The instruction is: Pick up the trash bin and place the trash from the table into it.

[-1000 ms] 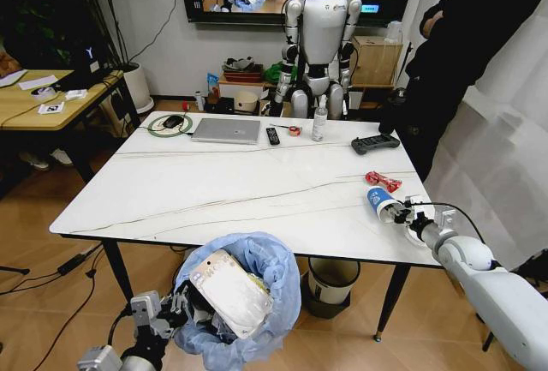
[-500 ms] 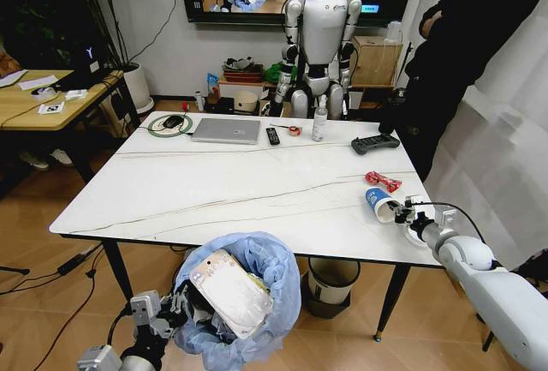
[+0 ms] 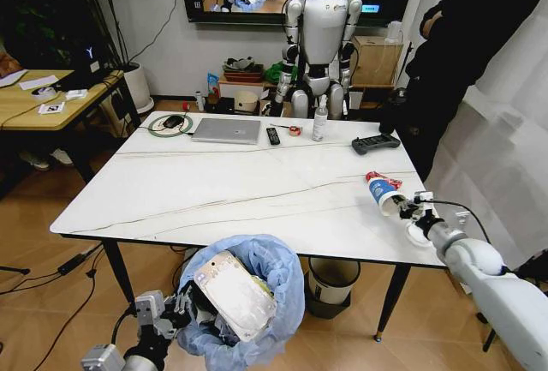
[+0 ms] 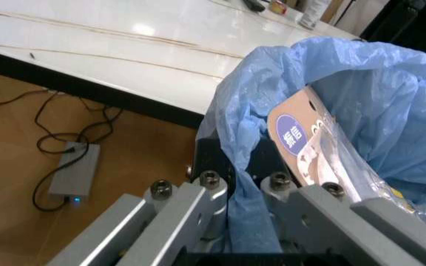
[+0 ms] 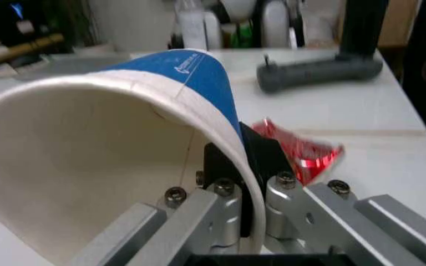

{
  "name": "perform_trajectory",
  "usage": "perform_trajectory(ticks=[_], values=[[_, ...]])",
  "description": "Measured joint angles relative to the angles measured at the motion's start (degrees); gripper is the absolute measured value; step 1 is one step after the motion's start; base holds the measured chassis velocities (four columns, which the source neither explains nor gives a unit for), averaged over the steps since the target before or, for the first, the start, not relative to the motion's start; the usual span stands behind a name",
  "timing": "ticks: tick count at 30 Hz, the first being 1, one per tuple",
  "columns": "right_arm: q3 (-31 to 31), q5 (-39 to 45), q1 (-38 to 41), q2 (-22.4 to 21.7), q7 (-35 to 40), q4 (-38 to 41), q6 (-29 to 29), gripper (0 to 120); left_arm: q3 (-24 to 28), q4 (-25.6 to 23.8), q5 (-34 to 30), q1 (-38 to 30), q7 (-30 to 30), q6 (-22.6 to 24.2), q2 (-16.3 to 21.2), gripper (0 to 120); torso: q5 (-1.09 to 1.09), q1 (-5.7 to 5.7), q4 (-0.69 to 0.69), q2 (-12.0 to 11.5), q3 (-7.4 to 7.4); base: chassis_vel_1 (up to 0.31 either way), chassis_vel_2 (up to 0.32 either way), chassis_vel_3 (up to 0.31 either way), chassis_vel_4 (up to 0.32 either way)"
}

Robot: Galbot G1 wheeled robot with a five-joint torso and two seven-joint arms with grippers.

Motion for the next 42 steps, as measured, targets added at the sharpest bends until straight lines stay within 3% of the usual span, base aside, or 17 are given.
perform_trajectory(ticks=[4, 8, 9, 11, 12, 14, 16, 18, 27, 33, 42], values=[[1.3, 1.4, -1.2, -0.9, -0.6, 2.2, 0.6, 0, 0.1, 0.0, 0.0, 0.0, 0.0, 0.0, 0.4, 0, -0.05, 0.00, 0.00, 0.0, 0.00, 0.000, 0.000, 0.000, 0.000], [8.5, 8.0, -9.7, -5.6, -2.0, 16.5, 2.1, 0, 1.0, 0.1, -0.2, 0.1, -0.2, 0.1, 2.6, 0, -0.03, 0.00, 0.00, 0.0, 0.00, 0.000, 0.000, 0.000, 0.000], [8.5, 8.0, -9.7, -5.6, -2.0, 16.5, 2.1, 0, 1.0, 0.1, -0.2, 0.1, -0.2, 0.1, 2.6, 0, -0.03, 0.00, 0.00, 0.0, 0.00, 0.000, 0.000, 0.000, 0.000], [14.2, 10.0, -18.8, -7.8, -2.8, 26.7, 2.5, 0, 1.6, 0.4, -0.2, 0.0, -0.2, 0.1, 3.5, 0, -0.09, -0.01, 0.00, 0.0, 0.00, 0.000, 0.000, 0.000, 0.000], [17.1, 10.4, -23.8, -8.1, -3.5, 31.6, 3.2, 0, 1.8, 0.7, -0.3, -0.2, -0.2, 0.1, 3.7, 0, -0.01, 0.00, 0.00, 0.0, 0.00, 0.000, 0.000, 0.000, 0.000], [21.2, 10.4, -32.1, -7.2, -5.6, 40.0, 4.8, 0, 2.2, 1.1, -0.6, -0.4, -0.3, 0.2, 4.1, 0, -0.08, -0.01, -0.01, 0.0, 0.00, 0.000, 0.000, 0.000, 0.000], [22.1, 10.1, -35.1, -6.5, -6.5, 42.9, 5.2, 0, 2.4, 1.2, -0.6, -0.5, -0.3, 0.2, 4.2, 0, -0.01, -0.01, 0.00, 0.0, 0.00, 0.000, 0.000, 0.000, 0.000], [22.8, 8.1, -40.9, -4.6, -8.6, 47.4, 6.4, 0, 2.5, 1.3, -0.7, -0.5, -0.3, 0.2, 4.5, 0, -0.08, -0.01, 0.00, 0.0, 0.00, 0.000, 0.000, 0.000, 0.000], [18.3, 4.4, -44.9, -3.2, -14.6, 49.5, 8.0, 0, 2.2, 1.1, -1.4, -0.5, -0.3, 0.2, 5.2, 0, -0.02, -0.01, 0.00, 0.0, 0.00, 0.000, 0.000, 0.000, 0.000], [13.1, 4.1, -42.3, -6.4, -21.4, 46.8, 8.8, 0, 2.3, 1.0, -1.4, -0.4, -0.2, 0.2, 4.7, 0, -0.05, 0.00, 0.00, 0.0, 0.01, 0.000, 0.000, 0.000, 0.000], [6.4, 3.9, -35.6, -8.9, -23.0, 43.9, 8.6, 0, 2.5, 0.6, -1.1, 0.1, -0.1, 0.2, 3.9, 0, -0.03, 0.00, 0.00, 0.0, 0.01, 0.000, 0.000, 0.000, 0.000]])
